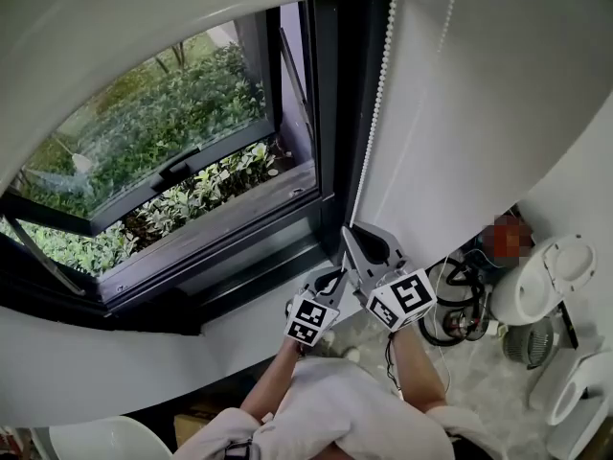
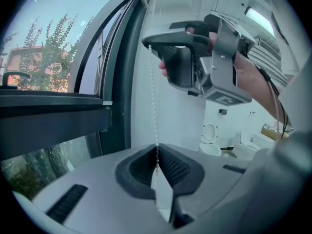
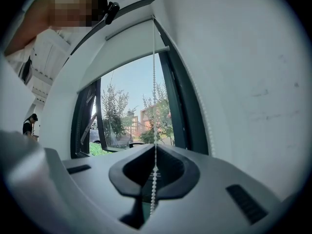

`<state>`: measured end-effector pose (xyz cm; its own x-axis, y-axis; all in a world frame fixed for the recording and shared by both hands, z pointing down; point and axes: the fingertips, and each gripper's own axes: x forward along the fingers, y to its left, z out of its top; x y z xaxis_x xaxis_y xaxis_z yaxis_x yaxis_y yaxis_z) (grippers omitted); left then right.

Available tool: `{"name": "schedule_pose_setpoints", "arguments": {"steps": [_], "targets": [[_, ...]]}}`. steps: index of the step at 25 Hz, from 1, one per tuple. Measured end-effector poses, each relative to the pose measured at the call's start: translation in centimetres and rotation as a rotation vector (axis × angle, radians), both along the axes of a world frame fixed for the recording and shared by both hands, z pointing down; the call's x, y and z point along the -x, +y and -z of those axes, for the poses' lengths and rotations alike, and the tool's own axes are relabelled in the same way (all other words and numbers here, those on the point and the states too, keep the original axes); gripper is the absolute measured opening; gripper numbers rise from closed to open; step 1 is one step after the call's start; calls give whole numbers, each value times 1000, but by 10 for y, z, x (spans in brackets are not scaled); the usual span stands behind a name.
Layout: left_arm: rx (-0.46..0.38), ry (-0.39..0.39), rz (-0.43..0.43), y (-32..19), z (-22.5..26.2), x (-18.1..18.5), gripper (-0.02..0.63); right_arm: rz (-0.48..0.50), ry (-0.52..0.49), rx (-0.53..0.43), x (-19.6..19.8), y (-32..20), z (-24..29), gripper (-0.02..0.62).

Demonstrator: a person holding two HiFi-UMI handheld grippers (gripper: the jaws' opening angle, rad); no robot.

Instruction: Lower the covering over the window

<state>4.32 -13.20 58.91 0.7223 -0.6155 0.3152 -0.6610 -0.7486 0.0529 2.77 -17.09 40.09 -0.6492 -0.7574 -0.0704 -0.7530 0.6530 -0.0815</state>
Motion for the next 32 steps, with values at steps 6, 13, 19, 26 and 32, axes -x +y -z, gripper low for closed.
{"name": "schedule_pose_setpoints", "arguments": {"steps": [6,13,19,26,32], "targets": [[30,1,-3,2,-24,0,18,3,-2,43,-1,-1,-25,2],[86,-28,-3,5,-54,2,18,-2,27,100,-1,-2,-57,0],[145,-42,-7,9,-80,1,18,-3,45,152,-1,-2,-85,0],[217,-77,-10,19,-116,4,20,-1,59,215,-3,0,-116,0],[217,-42,18,25,-105,13,21,4,94,306,-4,7,-161,0]]}}
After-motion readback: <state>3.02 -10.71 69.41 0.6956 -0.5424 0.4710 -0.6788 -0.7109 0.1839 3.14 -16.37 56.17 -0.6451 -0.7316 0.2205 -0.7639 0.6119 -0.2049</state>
